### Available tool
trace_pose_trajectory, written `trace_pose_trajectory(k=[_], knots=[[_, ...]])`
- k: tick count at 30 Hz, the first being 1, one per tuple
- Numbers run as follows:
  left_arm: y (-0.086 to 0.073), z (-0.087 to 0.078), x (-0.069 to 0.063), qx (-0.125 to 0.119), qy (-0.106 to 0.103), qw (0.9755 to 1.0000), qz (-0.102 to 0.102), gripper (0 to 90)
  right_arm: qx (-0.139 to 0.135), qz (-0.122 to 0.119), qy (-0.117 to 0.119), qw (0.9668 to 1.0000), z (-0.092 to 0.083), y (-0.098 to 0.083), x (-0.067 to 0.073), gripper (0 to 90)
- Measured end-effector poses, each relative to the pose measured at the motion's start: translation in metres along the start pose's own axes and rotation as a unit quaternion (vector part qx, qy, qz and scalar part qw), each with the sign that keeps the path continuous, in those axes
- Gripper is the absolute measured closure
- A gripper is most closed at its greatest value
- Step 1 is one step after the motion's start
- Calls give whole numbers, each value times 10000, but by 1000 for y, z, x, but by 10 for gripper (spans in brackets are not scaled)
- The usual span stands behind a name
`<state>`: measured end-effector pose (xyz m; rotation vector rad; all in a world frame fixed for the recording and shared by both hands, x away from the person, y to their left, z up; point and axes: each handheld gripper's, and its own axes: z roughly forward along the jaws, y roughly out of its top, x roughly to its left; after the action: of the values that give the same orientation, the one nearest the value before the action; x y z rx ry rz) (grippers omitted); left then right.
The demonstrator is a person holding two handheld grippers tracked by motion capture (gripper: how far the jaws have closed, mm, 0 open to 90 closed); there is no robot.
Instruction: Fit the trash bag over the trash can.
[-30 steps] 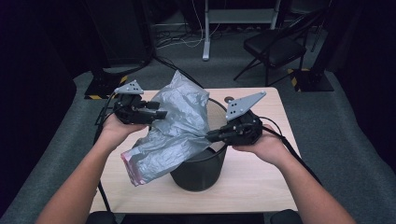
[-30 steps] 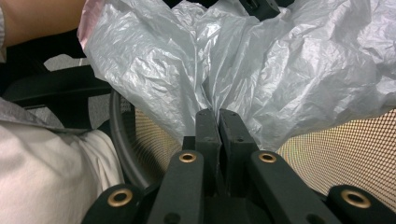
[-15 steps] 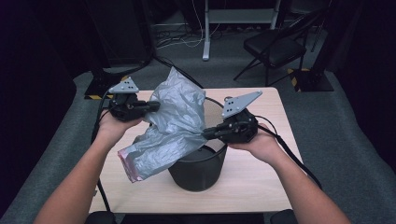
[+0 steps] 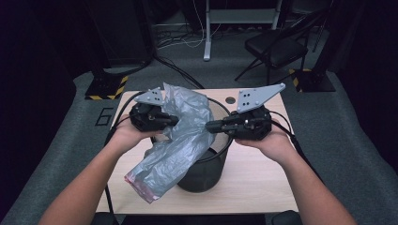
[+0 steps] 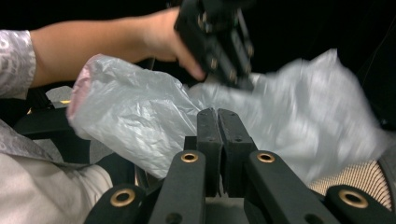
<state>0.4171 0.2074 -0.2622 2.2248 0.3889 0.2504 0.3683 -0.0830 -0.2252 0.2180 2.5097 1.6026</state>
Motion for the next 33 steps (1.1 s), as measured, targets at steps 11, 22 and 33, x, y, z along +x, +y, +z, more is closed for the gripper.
trace_pose_trajectory(k=[11, 22, 33], knots=[[10, 18, -22, 266, -765, 9959, 408, 889, 219, -144, -382, 9989, 15, 10, -9, 881], [6, 3, -10, 76, -548, 9985, -6, 554, 1015, 288, -554, 9929, 56, -24, -43, 885], [4, -29, -23, -308, -543, 9980, -28, 399, 1279, 411, -561, 9893, 66, -31, -46, 814]])
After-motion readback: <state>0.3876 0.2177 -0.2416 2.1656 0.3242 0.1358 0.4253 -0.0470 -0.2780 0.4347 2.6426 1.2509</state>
